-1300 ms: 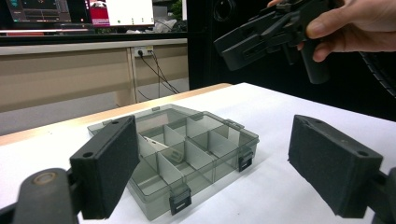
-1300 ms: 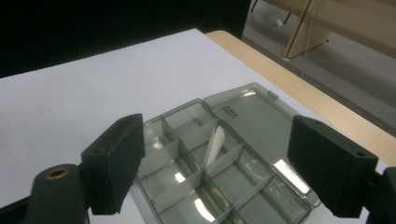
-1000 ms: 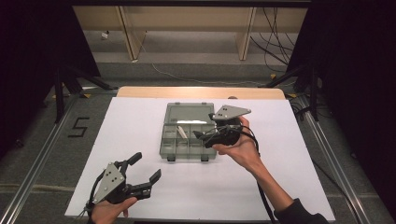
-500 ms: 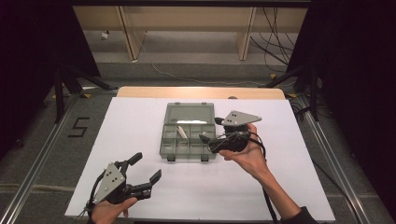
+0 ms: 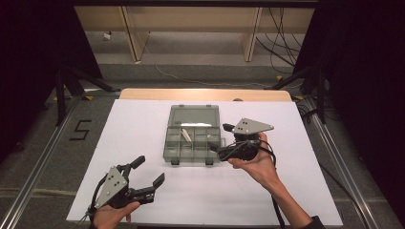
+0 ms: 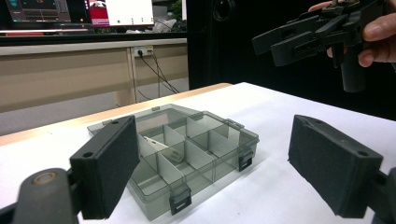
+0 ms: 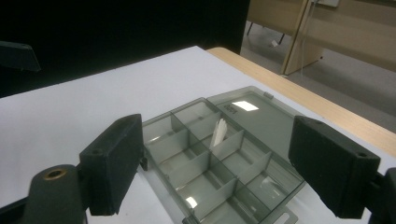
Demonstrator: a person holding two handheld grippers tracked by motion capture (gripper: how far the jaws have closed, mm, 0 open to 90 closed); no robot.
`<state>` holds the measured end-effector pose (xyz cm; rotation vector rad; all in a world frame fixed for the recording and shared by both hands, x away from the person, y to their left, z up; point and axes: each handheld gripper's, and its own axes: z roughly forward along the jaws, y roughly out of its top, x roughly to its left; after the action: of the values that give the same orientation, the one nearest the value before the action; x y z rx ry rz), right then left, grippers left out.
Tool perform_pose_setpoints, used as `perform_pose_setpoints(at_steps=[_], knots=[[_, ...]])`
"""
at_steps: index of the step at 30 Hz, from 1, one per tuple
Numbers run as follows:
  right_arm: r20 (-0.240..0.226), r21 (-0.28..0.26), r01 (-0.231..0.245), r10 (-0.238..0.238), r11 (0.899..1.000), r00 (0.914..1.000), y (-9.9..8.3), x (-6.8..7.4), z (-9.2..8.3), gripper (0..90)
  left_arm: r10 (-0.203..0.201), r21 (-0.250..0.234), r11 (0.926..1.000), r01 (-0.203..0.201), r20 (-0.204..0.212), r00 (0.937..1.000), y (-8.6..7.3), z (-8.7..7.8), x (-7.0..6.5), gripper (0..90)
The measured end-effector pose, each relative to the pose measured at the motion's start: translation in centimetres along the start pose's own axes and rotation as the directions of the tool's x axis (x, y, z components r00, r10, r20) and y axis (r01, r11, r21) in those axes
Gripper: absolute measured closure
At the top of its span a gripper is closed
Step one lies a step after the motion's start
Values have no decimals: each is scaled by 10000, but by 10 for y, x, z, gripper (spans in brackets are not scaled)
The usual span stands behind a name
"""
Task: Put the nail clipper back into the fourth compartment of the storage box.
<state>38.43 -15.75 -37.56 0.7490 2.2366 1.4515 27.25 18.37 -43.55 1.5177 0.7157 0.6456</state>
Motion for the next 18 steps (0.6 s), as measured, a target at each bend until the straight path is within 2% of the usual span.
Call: perform_pose_setpoints(at_steps=[2,3,4,6,7,13,17,18], knots=[[-20,-134,62,-62,9999,10000,-1,-1,-1,192,-44,-4,10000,44,-9,10000,0,0,0,158],[-141,-117,-88,86,9999,9999,-2,0,-2,191,-77,1,10000,77,-21,10000,0,0,-1,158],[-62,-36,-29,29,10000,10000,-2,0,-3,190,-71,-3,10000,71,-13,10000,0,0,-1,158],[33,-225,63,-62,9997,10000,-4,-1,-6,183,-20,-6,10000,21,6,10000,0,0,0,158],[-32,-149,-128,127,9998,9999,-5,0,-8,183,-28,-1,10000,28,-8,10000,0,0,0,158],[-15,-358,-280,279,9990,9996,-11,-1,-12,178,-113,-5,9999,113,-43,9999,0,0,-1,158],[-93,-403,-272,268,9988,9996,-13,-1,-15,172,-115,-4,9999,115,-43,9999,0,0,-1,158],[25,-446,-187,188,9988,9998,-14,-2,-17,173,-120,-10,9999,120,-37,9999,0,0,-1,158]])
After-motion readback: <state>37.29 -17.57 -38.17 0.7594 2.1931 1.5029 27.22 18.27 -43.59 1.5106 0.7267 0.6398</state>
